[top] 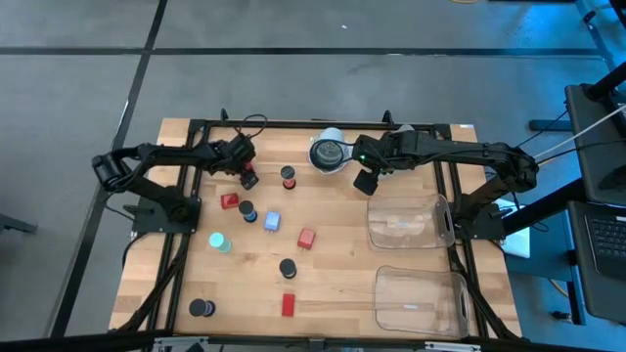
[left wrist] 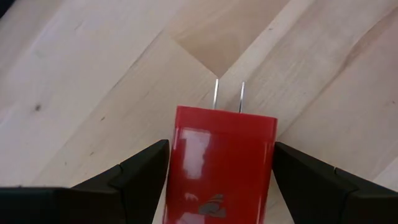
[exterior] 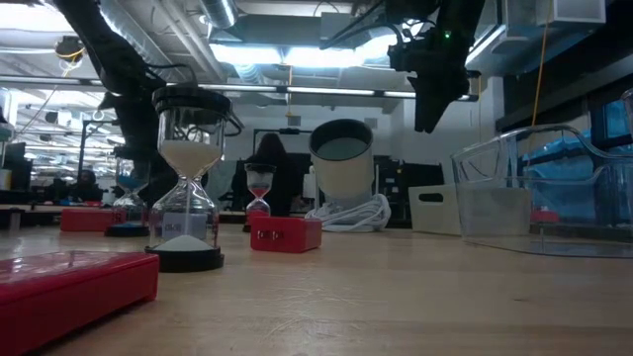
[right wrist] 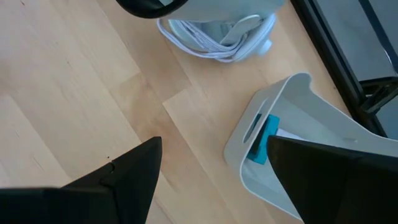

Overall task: Pick & Place Office items
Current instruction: Put the top red charger adapter into the top transparent bin

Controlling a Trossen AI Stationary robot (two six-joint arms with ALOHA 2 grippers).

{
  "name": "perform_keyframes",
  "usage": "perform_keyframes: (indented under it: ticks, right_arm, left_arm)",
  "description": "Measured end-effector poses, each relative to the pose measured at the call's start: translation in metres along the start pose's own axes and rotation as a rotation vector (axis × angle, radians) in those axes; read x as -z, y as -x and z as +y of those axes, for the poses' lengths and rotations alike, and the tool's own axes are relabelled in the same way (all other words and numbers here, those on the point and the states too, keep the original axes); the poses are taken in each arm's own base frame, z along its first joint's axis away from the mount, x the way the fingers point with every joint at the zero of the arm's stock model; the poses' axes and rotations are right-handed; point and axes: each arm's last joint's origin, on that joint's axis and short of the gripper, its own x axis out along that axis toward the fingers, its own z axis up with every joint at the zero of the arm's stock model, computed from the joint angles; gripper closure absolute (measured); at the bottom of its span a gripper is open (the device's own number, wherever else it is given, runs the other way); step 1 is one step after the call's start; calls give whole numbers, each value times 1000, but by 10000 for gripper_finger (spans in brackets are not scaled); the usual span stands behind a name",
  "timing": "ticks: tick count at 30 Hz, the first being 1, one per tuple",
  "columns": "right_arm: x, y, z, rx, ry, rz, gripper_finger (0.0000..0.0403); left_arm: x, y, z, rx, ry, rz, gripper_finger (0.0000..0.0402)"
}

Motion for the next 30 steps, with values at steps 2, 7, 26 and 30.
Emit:
perform_keyframes:
  ticks: [2, 7, 26, 30]
  right_arm:
    - [0, 0, 0, 0, -1, 0, 110]
    - [0, 0, 0, 0, -4, 0, 110]
    - [-13, 7, 24, -81, 83, -192, 118]
    - [-19, 17, 44, -114, 260, -343, 124]
  left_arm:
    - [1, -1, 0, -1, 28, 12, 125]
    - [2, 10, 0, 44, 146, -21, 161]
    - [-15, 117, -13, 558, 204, -622, 195]
    - [-16, 131, -35, 745, 81, -689, 195]
